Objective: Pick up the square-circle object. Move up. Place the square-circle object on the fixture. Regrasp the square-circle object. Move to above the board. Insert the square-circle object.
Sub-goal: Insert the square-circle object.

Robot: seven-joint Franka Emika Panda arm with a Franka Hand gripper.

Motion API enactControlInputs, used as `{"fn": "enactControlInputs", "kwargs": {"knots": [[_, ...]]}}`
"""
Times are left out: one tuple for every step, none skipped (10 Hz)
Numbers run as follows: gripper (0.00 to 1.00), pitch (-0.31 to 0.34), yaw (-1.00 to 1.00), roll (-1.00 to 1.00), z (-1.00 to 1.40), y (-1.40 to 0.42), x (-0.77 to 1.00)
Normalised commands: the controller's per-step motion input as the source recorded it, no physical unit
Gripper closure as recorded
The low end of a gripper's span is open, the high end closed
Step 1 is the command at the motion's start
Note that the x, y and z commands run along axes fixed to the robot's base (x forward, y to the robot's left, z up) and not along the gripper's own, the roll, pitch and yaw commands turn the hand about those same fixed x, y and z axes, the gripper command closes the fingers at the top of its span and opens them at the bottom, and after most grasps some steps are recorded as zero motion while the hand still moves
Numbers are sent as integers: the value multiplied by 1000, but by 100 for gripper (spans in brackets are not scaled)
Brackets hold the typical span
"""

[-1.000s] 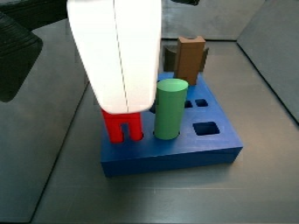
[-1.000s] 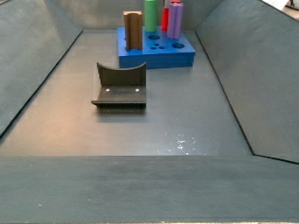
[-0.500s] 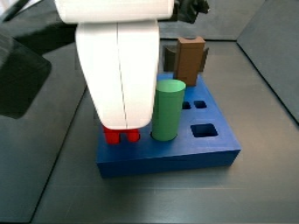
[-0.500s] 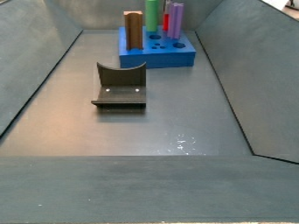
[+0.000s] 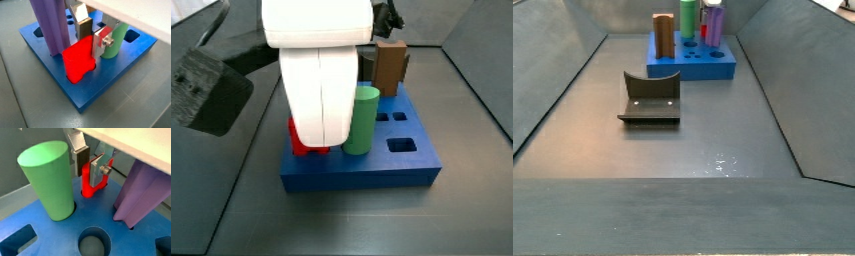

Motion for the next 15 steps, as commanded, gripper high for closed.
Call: {"fn": "enactControlInputs", "kwargs": {"knots": [[100,-137,254,169,-860,26,-9],[100,-150,274,111,-891,0,0],[100,-186,234,56,-854,0,0],[100,-276,220,89,-657,-137,0],[100,-291,237,154,-600,-103,-140],[100,-279,229,126,-663,-169,-146],[100,-230,197,147,-763,-191,-206],[100,-189,171,143,-857,-234,-251],[100,-141,166,116,-954,-254,-260],[100,-120,143,109,-1000,-251,-226],[100,-137,131,101,-974,-254,-177],[100,-361,57,-39,-523,-151,0],[100,0,0,59,0,-17,0],[100,-136,51,147,-906,0,0],[100,-140,71,67,-951,-40,51]]}}
